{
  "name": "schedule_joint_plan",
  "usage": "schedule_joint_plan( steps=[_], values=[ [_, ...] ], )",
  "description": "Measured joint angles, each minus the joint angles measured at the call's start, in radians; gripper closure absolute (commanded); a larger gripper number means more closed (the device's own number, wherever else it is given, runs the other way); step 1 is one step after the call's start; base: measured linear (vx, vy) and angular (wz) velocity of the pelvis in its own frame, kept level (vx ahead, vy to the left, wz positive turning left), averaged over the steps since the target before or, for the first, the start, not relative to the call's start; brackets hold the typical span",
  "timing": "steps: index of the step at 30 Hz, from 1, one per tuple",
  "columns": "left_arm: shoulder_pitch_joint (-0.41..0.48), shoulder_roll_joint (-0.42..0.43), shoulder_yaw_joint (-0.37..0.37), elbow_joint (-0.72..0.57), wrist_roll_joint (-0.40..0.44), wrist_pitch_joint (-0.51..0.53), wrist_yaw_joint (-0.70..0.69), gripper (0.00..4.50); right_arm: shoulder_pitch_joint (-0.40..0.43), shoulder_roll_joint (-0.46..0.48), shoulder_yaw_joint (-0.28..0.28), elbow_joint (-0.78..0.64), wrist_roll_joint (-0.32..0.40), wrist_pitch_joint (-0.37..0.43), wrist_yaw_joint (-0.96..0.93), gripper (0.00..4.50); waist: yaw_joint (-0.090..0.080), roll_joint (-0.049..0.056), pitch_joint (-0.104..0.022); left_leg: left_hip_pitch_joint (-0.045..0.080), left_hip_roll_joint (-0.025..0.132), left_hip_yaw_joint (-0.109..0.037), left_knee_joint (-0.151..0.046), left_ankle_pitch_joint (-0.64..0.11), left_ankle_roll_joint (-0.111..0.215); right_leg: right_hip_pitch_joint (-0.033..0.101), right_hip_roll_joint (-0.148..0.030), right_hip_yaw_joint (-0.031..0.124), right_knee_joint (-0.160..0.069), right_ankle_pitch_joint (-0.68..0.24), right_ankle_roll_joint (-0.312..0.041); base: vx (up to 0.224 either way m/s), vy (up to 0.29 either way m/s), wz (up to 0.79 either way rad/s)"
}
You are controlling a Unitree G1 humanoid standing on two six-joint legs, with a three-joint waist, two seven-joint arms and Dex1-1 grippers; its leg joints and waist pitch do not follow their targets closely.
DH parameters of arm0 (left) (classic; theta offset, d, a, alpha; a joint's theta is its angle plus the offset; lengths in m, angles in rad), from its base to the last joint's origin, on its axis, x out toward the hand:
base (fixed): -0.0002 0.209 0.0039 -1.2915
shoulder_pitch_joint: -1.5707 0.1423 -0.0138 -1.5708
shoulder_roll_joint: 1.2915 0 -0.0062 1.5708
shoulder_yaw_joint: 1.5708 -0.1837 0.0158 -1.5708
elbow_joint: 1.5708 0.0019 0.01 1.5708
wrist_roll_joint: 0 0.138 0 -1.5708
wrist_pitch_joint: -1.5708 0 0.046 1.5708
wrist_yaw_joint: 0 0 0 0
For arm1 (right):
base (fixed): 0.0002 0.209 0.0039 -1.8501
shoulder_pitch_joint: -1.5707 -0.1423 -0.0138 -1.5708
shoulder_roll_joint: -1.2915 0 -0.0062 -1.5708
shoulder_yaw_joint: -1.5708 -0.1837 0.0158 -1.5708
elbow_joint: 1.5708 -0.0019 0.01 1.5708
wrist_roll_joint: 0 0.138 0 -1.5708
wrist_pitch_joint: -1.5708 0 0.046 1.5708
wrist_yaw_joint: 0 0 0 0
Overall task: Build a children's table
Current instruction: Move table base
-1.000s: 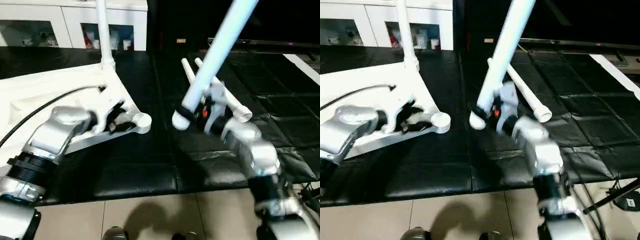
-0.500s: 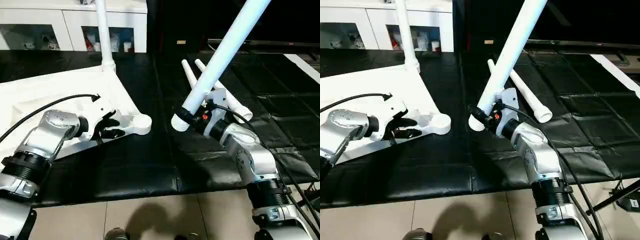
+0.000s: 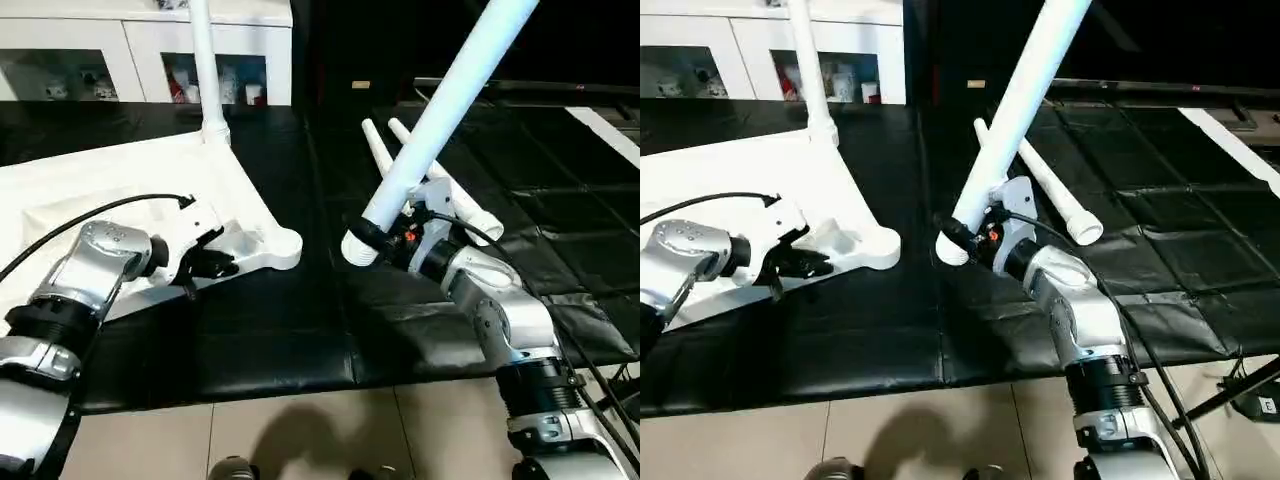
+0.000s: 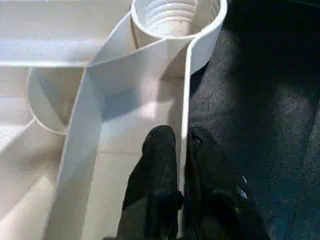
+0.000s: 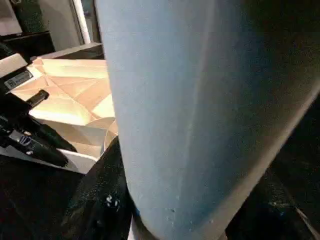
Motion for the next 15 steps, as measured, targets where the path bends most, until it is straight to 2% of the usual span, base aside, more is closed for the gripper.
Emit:
schedule_joint_plan(
  steps=[6, 9, 15],
  values=[
    [-0.017, -0.016, -0.004, 0.030, 0.023, -0.041, -0.035, 4.48, 0.000, 0.000, 0.007, -0.009, 0.000, 0.002, 0.019, 2.58, 0.001, 0.000, 0.000, 0.000, 0.000, 0.000, 0.000, 0.000, 0.001, 0.000, -0.001, 0.000, -0.001, 0.000, 0.000, 0.000, 0.000, 0.00],
    [-0.012, -0.020, -0.004, 0.028, 0.021, -0.074, -0.074, 4.50, 0.000, -0.004, 0.007, -0.008, 0.000, 0.011, 0.029, 2.58, 0.007, 0.000, 0.000, 0.000, 0.000, 0.000, -0.001, 0.000, 0.001, 0.000, -0.001, 0.000, -0.001, 0.000, 0.000, 0.000, 0.000, 0.00],
    [0.053, -0.029, -0.027, -0.099, -0.002, -0.086, -0.173, 4.50, -0.001, 0.003, 0.046, -0.009, -0.001, 0.018, 0.049, 2.58, 0.028, 0.003, 0.000, 0.000, 0.000, 0.001, -0.003, 0.000, 0.000, 0.001, -0.002, 0.000, -0.001, -0.001, 0.000, 0.000, 0.000, 0.00]
  ],
)
